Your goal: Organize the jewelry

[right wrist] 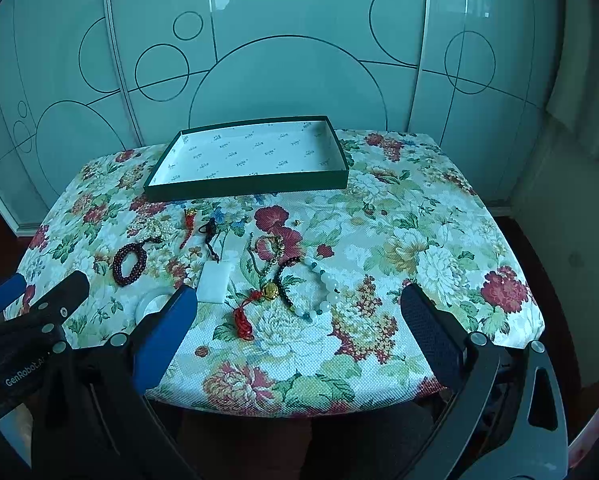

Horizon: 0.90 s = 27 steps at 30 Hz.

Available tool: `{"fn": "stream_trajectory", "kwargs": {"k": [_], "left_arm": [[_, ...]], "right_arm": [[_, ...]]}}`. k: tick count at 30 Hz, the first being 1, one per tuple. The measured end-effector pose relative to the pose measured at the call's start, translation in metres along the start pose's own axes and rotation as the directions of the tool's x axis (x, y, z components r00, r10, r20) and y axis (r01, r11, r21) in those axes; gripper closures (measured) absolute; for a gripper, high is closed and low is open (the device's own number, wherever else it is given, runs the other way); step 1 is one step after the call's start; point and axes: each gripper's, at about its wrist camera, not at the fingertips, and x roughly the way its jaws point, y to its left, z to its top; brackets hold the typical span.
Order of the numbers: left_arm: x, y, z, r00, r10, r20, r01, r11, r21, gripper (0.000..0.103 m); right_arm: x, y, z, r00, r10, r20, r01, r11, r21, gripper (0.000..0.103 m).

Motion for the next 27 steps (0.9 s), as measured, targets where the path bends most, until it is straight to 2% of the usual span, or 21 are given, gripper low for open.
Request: {"fn": "stream_trajectory", "kwargs": {"k": [15,27], "left_arm": [[0.009,-0.003,-0.007,1.0,0.001,-0.018,-0.001,1.0,0.003,0.005],[0.056,0.001,-0.025,0.993,0.004,-0.116,-0.004,1.0,-0.002,0.005]], "right_arm": [[0.008,-0.001,-0.005,1.0,0.003,-0.023,-0.003,1.0,-0.001,0.002],[0.053,-0.027,-0.024,0.992,-0.017,-0.123,0.021,0.999,0.037,0.002]]}}
